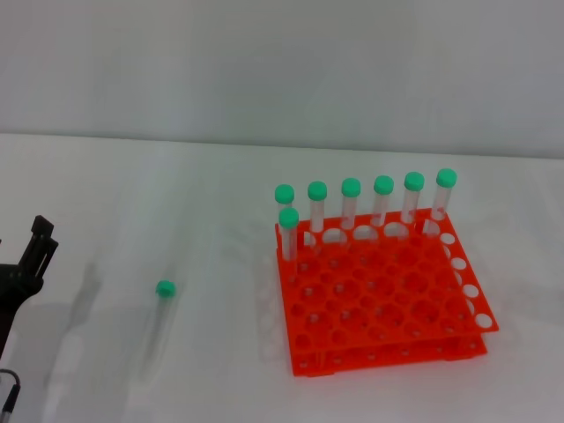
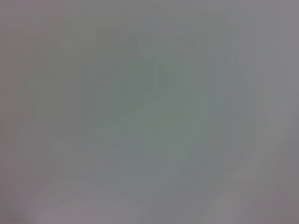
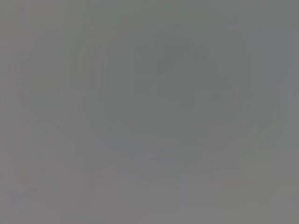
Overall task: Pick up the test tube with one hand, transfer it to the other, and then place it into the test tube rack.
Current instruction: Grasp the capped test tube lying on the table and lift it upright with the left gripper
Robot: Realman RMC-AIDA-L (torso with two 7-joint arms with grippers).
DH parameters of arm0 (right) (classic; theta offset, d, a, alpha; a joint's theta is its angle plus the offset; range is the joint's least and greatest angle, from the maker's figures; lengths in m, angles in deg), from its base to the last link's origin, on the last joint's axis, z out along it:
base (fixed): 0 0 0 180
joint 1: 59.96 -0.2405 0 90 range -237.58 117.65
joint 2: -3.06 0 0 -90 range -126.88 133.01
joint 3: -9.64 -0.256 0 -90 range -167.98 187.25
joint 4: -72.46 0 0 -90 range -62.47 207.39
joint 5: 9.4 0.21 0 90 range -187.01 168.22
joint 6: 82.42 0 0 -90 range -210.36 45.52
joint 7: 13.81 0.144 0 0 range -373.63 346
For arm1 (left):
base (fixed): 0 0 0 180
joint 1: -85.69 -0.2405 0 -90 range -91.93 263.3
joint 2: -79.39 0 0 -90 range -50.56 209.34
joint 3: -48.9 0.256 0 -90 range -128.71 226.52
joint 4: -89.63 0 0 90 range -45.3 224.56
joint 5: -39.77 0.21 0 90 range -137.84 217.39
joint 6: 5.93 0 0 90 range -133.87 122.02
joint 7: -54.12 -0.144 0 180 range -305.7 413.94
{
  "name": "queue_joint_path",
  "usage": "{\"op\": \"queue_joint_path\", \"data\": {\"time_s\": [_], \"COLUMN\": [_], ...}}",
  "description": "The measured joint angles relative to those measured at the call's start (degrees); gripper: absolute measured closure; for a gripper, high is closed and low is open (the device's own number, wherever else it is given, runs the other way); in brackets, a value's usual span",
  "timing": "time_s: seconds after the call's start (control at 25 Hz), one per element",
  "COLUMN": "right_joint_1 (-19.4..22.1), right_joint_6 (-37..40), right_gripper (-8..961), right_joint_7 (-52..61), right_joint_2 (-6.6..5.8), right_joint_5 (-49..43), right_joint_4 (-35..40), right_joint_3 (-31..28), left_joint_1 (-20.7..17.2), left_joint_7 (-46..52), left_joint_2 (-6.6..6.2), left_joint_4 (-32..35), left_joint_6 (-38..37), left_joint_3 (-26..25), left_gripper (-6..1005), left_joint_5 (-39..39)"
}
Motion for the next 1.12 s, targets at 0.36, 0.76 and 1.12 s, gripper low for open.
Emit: {"op": "queue_joint_path", "data": {"time_s": [0.36, 0.76, 1.12], "right_joint_1": [-0.02, -1.06, -0.88], "right_joint_6": [0.07, 0.12, 0.11], "right_gripper": [81, 81, 81], "right_joint_7": [0.0, -0.3, -0.03], "right_joint_2": [0.03, -0.01, -0.01], "right_joint_5": [1.33, 1.32, 1.32], "right_joint_4": [0.09, 0.14, 0.15], "right_joint_3": [0.0, 0.11, -0.01], "left_joint_1": [-1.09, -1.98, -1.95], "left_joint_7": [0.04, -0.02, -2.56], "left_joint_2": [-0.02, -0.02, 0.25], "left_joint_4": [0.79, 0.81, 0.31], "left_joint_6": [0.22, 0.01, -0.07], "left_joint_3": [0.0, 0.0, 0.1], "left_gripper": [119, 123, 127], "left_joint_5": [-0.34, -0.46, 0.02]}}
